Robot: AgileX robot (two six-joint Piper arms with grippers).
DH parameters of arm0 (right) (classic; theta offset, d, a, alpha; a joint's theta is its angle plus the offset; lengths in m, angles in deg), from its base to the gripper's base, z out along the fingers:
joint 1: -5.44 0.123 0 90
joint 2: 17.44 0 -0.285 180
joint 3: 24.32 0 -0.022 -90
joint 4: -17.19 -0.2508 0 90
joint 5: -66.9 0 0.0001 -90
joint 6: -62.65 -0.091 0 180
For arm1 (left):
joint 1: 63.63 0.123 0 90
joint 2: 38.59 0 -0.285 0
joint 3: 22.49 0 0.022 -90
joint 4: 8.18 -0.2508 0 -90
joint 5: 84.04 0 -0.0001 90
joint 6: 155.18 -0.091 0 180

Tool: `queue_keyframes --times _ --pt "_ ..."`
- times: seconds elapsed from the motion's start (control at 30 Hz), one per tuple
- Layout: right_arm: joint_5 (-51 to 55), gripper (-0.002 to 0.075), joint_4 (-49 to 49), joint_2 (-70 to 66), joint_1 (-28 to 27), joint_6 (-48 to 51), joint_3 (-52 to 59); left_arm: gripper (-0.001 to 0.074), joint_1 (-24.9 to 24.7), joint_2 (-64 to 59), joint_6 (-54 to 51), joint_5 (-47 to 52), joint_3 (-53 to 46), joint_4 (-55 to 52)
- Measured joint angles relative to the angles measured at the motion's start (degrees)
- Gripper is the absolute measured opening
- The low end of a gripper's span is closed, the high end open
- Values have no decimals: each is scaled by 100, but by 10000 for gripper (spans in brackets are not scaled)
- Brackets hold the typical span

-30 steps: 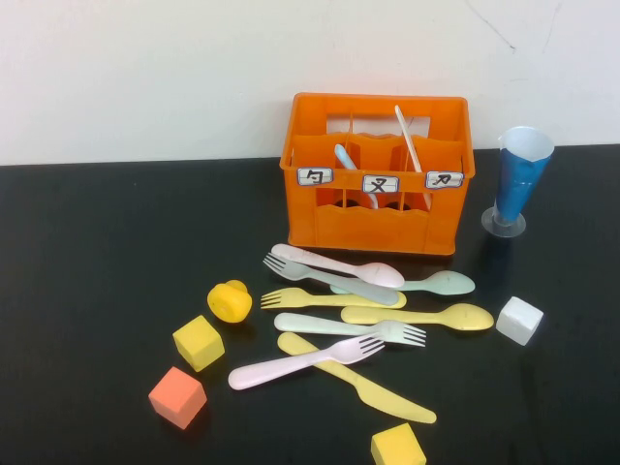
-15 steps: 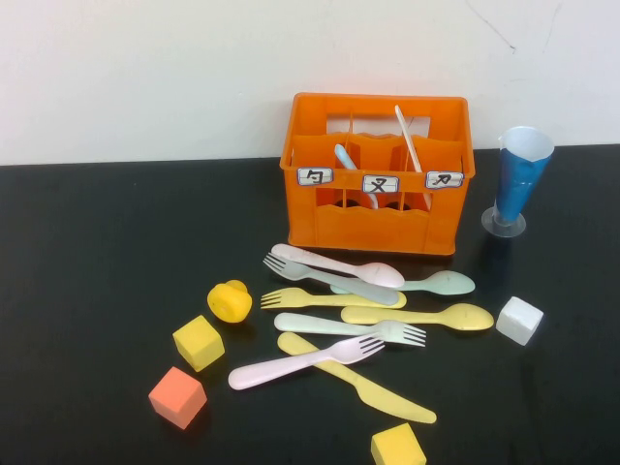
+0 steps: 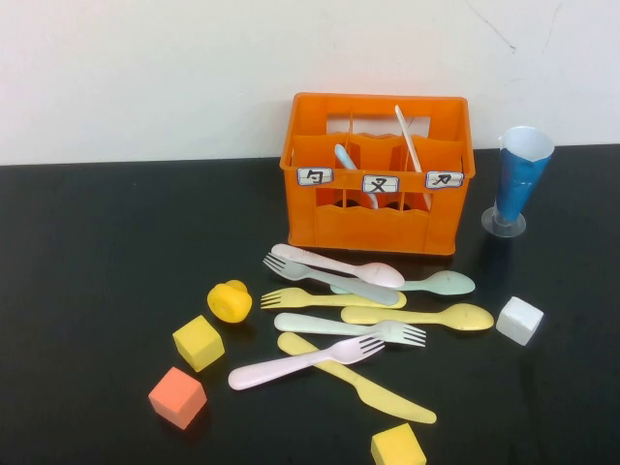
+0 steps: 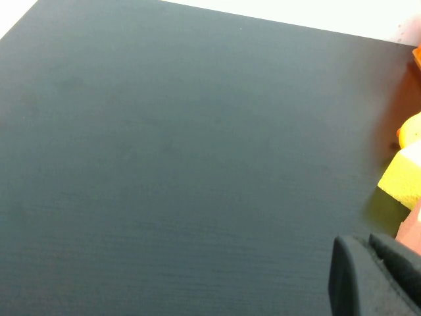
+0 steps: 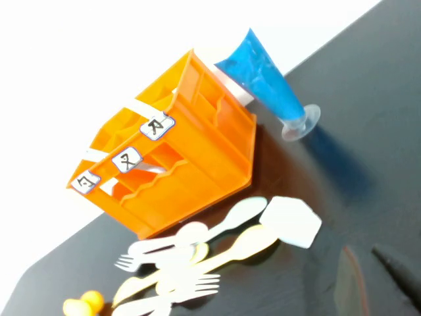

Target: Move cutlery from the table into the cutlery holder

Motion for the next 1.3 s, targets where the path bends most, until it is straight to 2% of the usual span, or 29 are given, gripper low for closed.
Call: queue_keyframes --times 0.3,0.4,0.57,0.83,0.9,1.07,1.2,1.3 --pt "-29 -3 -46 0 0 538 0 -1 0 0 0 0 0 0" --pt "278 -3 -102 0 -9 1098 -176 -1 0 0 0 0 0 0" --pt "1686 -3 -52 -279 -9 2890 -1478 -1 0 0 0 0 0 0" --pt "4815 -3 732 -2537 -9 4917 -3970 -1 0 0 0 0 0 0" --pt "5245 -3 830 -3099 27 5356 -4357 -1 0 0 0 0 0 0" --pt "5317 -3 525 -4320 476 6089 -5087 -1 0 0 -12 0 0 10" --pt "5468 -3 560 -5415 1259 6219 -5507 -1 0 0 -12 0 0 21" --pt "5563 -3 851 -6370 2046 6366 -5861 -1 0 0 -12 0 0 21"
